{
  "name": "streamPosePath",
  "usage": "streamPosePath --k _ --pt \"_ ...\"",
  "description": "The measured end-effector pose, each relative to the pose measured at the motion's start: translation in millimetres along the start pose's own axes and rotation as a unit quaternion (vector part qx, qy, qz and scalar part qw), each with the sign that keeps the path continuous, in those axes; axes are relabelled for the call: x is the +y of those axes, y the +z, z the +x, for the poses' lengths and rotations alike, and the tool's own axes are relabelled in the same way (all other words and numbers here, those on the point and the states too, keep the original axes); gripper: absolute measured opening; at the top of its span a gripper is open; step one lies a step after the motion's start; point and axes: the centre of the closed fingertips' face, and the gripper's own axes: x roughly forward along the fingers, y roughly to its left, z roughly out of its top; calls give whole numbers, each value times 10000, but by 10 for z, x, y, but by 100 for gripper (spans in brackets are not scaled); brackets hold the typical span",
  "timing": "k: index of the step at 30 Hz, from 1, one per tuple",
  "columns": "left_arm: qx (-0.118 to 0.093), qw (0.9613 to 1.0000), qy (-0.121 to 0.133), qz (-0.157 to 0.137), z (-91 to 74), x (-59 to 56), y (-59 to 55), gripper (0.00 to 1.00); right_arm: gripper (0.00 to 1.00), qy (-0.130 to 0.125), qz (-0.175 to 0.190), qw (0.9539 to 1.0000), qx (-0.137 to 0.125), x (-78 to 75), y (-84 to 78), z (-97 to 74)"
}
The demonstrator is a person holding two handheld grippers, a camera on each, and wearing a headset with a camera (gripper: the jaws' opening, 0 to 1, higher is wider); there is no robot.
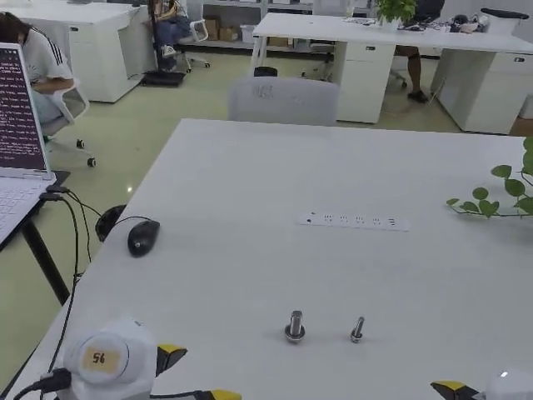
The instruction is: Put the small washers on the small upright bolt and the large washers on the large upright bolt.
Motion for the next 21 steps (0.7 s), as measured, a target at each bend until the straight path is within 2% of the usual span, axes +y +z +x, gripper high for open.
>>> streamPosePath --k 7,21 --pt "41 10000 -40 26 18 -40 -18 64 68 42 -13 10000 57 5 -38 8" --pt "77 10000 -16 32 -11 -26 -43 64 67 67 -45 9999 92 35 -41 24"
